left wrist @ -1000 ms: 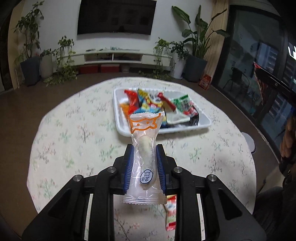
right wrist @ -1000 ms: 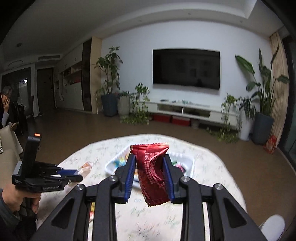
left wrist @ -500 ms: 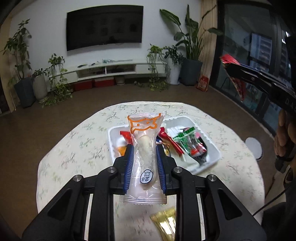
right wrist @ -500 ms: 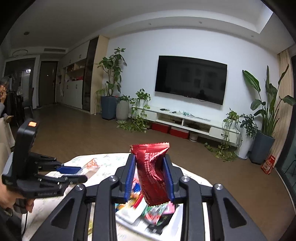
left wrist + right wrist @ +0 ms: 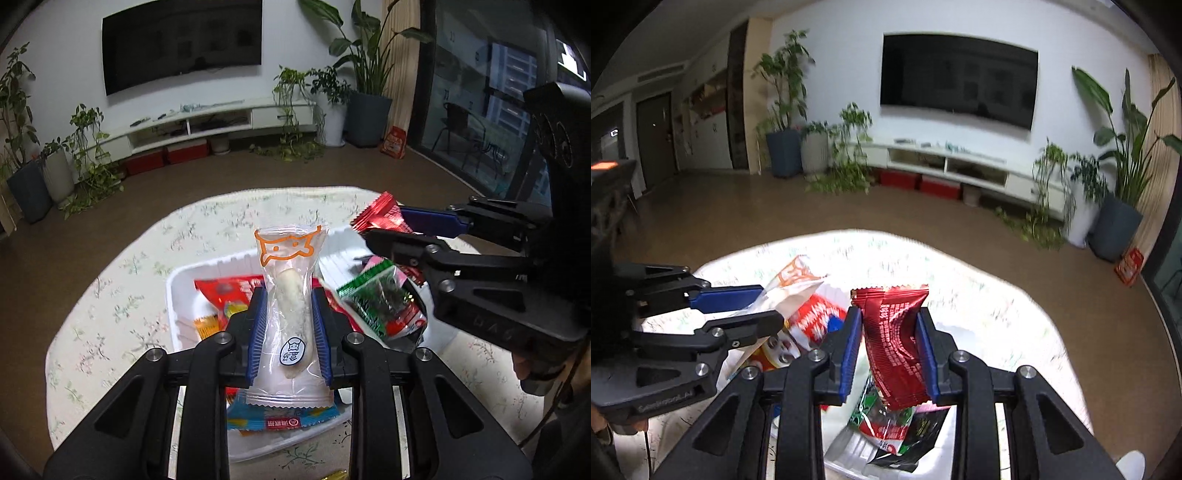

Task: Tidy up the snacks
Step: 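Open both grippers to drop the packets into the tray and withdraw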

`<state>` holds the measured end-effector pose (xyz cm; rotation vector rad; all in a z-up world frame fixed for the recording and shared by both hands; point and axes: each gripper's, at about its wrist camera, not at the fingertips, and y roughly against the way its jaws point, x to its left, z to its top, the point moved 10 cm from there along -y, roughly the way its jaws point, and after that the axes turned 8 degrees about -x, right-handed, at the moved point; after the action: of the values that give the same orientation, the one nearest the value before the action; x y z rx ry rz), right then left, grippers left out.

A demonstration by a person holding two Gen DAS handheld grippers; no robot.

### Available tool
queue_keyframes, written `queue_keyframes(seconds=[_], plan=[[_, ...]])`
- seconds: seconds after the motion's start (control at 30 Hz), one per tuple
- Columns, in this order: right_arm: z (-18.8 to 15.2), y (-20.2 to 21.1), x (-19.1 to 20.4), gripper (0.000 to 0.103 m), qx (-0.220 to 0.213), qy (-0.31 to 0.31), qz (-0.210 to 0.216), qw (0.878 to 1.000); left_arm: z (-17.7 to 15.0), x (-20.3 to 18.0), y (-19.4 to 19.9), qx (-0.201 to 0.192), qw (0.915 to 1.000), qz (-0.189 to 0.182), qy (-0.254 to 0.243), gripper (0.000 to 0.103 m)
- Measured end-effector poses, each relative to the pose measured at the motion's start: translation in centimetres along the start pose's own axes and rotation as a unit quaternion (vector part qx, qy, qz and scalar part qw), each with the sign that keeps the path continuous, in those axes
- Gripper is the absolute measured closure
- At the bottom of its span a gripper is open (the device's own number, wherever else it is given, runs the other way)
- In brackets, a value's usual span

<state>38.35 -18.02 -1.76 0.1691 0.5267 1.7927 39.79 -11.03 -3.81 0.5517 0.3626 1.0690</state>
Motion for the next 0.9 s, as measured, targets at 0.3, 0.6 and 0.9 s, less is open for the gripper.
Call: queue_keyframes(seconds=[0.3,0.6,0.9], plan=[[-3.7,-3.1,0.1,0.071,0.045,0.008,-0.005,0.999,-3.2,-1.2,-3.1,0.029,0.9994,0.006,-0.02,0.08],[-5.6,-4.3,0.5,0.07,0.065,0.009,-0.007,0.998,-4.4,-1.9,-4.6,0.019,0.999,0.012,-0.038,0.08],[-5.2,-3.7,0.1,0.04,0.051,0.02,-0.023,0.998,-4.1,-1.6,-3.4,0.009,0.9992,0.017,-0.035,0.045]])
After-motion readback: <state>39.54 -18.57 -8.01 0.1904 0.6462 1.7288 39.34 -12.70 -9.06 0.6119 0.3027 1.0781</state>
